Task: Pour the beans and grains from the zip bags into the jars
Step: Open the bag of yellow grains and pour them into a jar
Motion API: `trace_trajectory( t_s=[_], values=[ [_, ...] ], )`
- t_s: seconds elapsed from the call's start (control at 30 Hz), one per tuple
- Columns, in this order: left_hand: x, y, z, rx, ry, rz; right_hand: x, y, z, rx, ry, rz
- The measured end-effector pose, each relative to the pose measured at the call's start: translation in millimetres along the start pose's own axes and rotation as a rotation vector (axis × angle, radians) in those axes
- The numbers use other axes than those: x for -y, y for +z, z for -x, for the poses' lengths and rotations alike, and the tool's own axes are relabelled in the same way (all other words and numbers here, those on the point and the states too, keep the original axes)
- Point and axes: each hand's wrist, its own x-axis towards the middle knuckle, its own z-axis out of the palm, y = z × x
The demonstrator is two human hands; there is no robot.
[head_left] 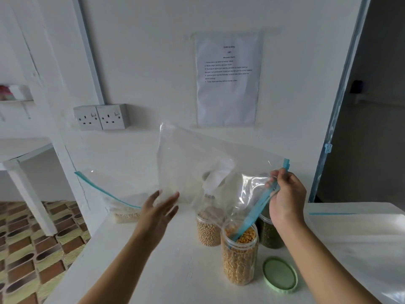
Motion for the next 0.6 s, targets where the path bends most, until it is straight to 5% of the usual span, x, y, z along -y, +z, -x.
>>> trace_trajectory(
  t_s=[0.23,0.4,0.6],
  values=[
    [3,26,-8,-0.035,0.094,-0.215,1,-11,-8,-0.029,0.032,-0.003],
    [-33,40,-18,-0.027,0.077,0.106,1,-13,-14,-0.064,0.018,-0.027],
    [-16,72,4,0.128,-0.012,0.083,-5,-15,-14,-0.092,0.094,-0.006]
  ],
)
